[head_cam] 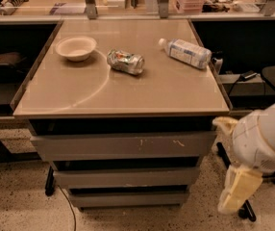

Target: Open bottom drawer

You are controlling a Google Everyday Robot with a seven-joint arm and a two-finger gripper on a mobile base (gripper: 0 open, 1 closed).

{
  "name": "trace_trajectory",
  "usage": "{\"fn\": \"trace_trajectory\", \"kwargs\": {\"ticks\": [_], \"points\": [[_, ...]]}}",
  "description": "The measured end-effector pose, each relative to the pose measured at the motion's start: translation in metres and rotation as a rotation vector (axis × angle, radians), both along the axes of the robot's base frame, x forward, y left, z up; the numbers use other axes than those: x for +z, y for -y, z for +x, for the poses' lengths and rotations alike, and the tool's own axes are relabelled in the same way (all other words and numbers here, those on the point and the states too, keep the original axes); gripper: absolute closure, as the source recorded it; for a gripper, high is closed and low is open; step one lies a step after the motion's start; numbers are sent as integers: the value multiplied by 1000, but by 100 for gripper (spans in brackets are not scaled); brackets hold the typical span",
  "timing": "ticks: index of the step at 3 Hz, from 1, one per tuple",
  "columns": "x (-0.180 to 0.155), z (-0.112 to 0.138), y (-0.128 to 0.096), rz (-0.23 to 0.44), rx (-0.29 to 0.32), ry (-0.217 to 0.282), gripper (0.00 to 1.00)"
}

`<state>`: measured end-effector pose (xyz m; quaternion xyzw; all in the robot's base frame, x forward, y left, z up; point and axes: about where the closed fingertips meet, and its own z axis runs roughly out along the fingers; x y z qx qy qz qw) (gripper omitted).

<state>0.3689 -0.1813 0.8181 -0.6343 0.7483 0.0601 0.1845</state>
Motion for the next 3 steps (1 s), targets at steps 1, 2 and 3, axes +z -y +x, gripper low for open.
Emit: {"fn": "trace_trajectory", "kwargs": {"ticks": [1, 2, 3], "points": [[-30, -22, 2, -14, 0, -66, 0], [-55, -24, -4, 16, 15, -108, 0], [-143, -40, -14, 73, 21, -233, 0]]}}
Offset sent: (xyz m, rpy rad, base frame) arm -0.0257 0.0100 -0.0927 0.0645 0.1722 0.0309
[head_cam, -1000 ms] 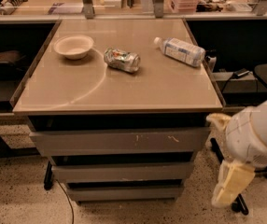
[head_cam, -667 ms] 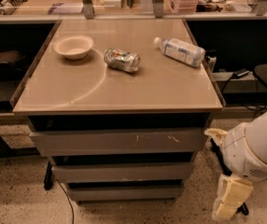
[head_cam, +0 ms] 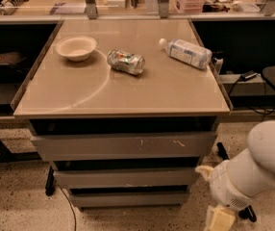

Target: Open bottom drawer

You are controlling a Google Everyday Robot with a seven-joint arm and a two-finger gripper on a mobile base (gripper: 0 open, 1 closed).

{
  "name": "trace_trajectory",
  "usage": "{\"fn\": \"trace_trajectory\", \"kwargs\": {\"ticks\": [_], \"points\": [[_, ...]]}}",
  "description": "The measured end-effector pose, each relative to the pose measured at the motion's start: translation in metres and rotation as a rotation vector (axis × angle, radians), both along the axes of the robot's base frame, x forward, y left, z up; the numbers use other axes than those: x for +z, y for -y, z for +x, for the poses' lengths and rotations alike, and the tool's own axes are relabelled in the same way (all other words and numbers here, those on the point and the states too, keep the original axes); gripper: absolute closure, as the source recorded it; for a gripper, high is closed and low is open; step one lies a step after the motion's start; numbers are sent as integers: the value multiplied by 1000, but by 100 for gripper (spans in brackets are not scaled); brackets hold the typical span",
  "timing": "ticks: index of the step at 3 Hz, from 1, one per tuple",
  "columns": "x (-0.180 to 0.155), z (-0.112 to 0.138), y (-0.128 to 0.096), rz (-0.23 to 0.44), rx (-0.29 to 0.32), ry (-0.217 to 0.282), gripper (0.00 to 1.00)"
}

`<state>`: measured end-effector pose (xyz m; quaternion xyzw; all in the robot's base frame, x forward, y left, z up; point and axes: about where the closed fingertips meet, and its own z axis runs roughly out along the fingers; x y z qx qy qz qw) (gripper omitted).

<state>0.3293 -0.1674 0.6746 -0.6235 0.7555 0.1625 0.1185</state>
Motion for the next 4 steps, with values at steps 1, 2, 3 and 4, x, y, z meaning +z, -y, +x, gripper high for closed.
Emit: {"fn": "trace_trajectory", "kwargs": {"ticks": [1, 2, 3, 4], "points": [[-83, -13, -4, 50, -5, -80, 0], [-102, -15, -8, 75, -12, -106, 0], [-102, -16, -8, 87, -5, -113, 0], [-148, -18, -10, 119, 11, -123, 0]]}}
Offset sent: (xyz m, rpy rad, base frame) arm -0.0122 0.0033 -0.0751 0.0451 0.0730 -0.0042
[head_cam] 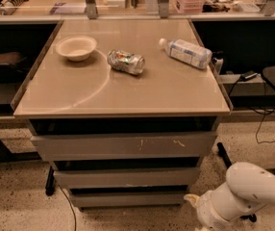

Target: Open bottom drawer

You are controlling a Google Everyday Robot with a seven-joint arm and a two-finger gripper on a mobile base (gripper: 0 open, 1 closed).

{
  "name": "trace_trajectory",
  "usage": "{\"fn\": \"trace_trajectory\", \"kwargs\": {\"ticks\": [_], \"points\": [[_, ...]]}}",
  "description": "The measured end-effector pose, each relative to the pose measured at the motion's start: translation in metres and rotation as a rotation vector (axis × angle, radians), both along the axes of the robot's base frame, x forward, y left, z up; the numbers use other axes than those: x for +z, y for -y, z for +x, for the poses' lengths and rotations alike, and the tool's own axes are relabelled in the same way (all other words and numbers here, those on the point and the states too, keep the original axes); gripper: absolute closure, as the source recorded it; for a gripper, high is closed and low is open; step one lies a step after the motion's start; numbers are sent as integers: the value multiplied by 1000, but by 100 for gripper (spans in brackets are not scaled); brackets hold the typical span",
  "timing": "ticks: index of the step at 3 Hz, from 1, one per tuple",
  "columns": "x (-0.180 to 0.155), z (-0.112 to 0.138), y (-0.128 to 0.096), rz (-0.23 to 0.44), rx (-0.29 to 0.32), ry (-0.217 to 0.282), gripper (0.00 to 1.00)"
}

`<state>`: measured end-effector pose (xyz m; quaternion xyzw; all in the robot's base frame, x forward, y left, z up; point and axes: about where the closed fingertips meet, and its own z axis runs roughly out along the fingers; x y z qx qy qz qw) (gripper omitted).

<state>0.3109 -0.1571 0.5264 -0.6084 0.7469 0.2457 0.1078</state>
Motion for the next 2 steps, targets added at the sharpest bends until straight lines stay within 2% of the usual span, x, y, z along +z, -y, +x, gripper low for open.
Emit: {"fn": "trace_trajectory", "kwargs": {"ticks": [1, 2], "points": [[-70, 6, -2, 68, -39, 42, 0], [-114, 12, -6, 122, -36, 154, 0]]}}
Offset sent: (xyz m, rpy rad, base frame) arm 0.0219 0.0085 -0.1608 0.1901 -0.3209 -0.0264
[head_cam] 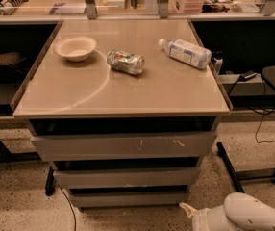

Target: Open bottom drawer

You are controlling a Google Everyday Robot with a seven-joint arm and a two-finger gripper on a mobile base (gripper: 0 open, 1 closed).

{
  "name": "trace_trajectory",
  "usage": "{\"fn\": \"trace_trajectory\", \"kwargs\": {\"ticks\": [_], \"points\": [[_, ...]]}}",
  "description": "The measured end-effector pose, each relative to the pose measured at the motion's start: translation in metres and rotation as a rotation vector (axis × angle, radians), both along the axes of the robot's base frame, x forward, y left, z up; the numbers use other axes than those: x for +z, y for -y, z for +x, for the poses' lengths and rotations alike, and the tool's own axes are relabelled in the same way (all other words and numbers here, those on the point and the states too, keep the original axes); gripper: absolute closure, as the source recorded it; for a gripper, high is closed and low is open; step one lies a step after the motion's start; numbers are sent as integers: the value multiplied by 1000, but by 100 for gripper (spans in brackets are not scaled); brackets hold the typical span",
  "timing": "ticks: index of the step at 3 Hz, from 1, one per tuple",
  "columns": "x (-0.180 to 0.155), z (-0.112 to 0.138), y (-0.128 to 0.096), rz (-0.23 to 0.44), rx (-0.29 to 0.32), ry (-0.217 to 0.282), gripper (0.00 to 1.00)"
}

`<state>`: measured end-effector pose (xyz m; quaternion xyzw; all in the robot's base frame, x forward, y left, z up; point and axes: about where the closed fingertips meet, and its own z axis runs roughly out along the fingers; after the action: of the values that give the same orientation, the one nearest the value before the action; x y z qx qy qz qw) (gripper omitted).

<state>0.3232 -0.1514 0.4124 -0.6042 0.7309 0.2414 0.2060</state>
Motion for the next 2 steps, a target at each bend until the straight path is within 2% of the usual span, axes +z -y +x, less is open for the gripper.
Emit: {"fn": "trace_trajectory", "kwargs": {"ticks": [1, 2], "points": [[-17, 15, 4, 19, -3, 110, 0], [-19, 27, 13, 18, -50, 165, 0]]}}
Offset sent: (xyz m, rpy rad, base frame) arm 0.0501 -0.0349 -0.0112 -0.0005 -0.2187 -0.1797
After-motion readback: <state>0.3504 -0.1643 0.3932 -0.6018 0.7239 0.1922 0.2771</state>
